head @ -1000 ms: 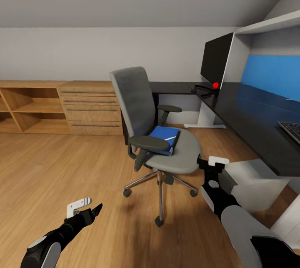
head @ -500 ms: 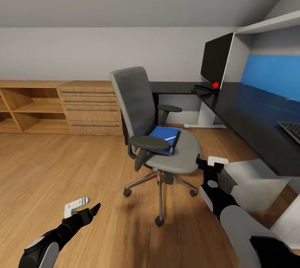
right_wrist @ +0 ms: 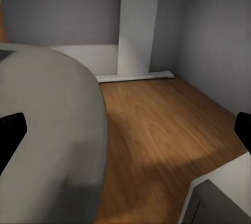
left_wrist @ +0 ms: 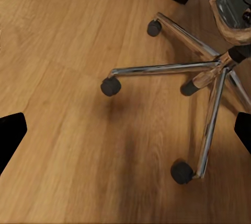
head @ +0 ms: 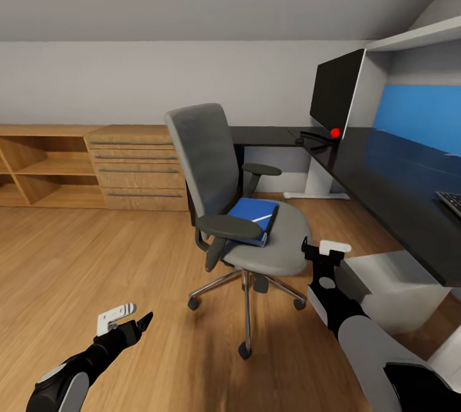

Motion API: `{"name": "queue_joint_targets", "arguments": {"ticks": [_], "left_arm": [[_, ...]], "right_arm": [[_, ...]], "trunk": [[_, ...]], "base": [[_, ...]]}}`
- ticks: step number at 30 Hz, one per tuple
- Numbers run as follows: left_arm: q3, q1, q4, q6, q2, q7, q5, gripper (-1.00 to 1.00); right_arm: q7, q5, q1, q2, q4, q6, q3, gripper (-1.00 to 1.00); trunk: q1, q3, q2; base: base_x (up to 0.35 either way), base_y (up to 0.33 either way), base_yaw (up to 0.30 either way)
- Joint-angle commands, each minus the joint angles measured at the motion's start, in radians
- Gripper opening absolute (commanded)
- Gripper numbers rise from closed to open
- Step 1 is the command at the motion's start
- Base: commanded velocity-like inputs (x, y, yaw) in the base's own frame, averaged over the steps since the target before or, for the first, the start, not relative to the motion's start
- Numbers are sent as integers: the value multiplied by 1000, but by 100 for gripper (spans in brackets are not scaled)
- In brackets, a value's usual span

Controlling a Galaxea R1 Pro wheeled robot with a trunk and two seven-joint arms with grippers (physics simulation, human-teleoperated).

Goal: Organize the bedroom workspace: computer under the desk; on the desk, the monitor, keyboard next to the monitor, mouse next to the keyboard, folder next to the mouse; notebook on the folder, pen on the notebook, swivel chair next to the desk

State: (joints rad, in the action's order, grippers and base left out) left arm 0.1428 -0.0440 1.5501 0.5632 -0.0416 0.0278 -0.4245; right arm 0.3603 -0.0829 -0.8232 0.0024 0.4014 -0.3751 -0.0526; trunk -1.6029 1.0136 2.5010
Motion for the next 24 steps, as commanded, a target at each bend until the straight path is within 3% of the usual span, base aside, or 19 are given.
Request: {"name": "queue_joint_targets", "arguments": {"ticks": [1,8,20,24], "left_arm": [[3,-1,1,6,0,3,-3,100],[4,-1,1,6,0,3,-2,100],[4,-1,1,6,0,3,-3,100],[5,-1,1,6,0,3,-3,100]], "right_arm": [[2,-9,-1,1,-1,-2,-5,100],[1,-9,-1,-1,-3,-4,-5,100],[-5,-5,-1,-4,-7,1,-8,100],[-4,15,-1,-4,-7,4,-9,100]], "trunk": [[0,1,0],[0,1,0],[0,1,0],[0,1,0]], "base": [[22,0,0],[153,0,0],[14,0,0],[0,0,0]]}}
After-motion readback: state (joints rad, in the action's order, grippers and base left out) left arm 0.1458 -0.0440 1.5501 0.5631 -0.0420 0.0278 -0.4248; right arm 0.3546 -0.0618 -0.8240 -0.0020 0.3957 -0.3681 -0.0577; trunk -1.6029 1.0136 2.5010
